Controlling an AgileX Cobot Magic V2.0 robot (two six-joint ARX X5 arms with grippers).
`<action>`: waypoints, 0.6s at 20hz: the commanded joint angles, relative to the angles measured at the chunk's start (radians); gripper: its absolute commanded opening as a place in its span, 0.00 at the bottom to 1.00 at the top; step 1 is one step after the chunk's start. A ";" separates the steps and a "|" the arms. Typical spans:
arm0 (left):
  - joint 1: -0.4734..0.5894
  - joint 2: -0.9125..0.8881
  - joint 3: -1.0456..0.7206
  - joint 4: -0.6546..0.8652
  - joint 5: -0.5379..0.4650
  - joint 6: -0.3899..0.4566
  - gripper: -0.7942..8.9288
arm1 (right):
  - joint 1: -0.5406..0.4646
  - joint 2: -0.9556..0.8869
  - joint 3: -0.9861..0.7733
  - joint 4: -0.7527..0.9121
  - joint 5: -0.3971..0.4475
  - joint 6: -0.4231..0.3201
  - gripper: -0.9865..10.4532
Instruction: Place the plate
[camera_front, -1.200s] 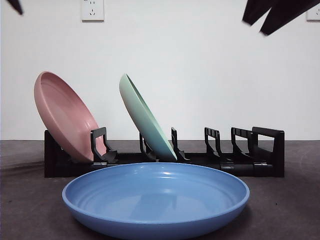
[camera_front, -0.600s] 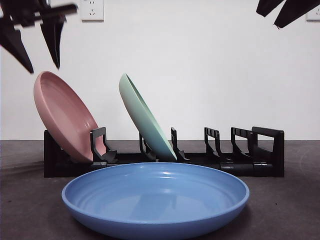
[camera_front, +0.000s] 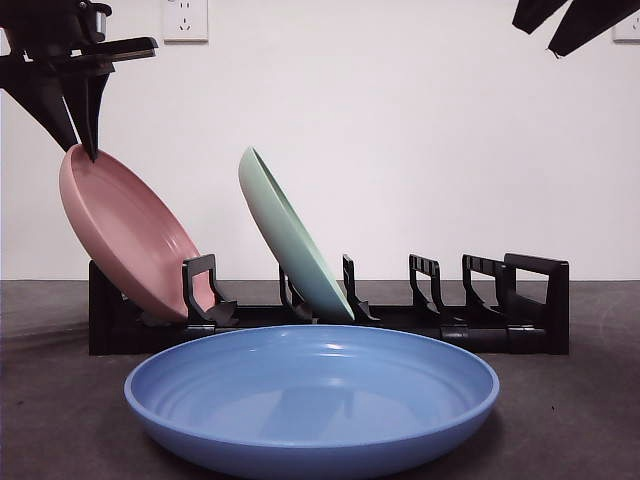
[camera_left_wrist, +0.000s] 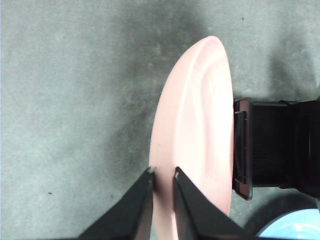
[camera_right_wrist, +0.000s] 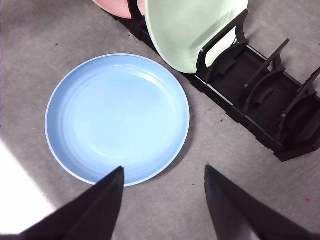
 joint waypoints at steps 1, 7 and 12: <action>-0.007 0.018 0.056 0.010 0.022 0.013 0.10 | 0.009 0.007 0.013 0.004 0.004 0.015 0.31; -0.007 0.018 0.198 -0.072 -0.086 0.061 0.10 | 0.009 0.007 0.013 0.003 0.004 0.015 0.31; -0.005 0.018 0.331 -0.218 -0.226 0.125 0.10 | 0.009 0.007 0.013 0.001 0.004 0.015 0.31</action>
